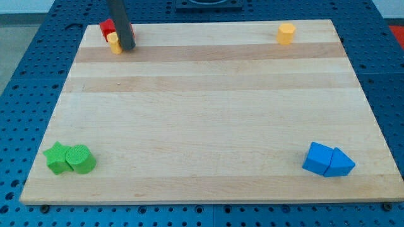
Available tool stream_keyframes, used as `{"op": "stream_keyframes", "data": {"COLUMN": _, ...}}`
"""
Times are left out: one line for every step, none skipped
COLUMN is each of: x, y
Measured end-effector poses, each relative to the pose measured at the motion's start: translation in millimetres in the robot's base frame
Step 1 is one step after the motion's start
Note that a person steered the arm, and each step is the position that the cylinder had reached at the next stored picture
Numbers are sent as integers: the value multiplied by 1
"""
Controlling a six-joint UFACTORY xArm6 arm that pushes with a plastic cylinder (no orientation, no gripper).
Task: Move the yellow heart to the downside of red blocks
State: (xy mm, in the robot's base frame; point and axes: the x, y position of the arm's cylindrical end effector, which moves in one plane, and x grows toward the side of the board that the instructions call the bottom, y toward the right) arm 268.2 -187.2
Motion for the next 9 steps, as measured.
{"op": "stream_keyframes", "data": {"x": 25, "y": 0}}
{"op": "stream_keyframes", "data": {"x": 64, "y": -6}}
{"op": "stream_keyframes", "data": {"x": 68, "y": -60}}
{"op": "stream_keyframes", "data": {"x": 54, "y": -78}}
{"op": "stream_keyframes", "data": {"x": 39, "y": -66}}
{"op": "stream_keyframes", "data": {"x": 23, "y": -46}}
{"op": "stream_keyframes", "data": {"x": 18, "y": -32}}
{"op": "stream_keyframes", "data": {"x": 17, "y": -25}}
{"op": "stream_keyframes", "data": {"x": 17, "y": -25}}
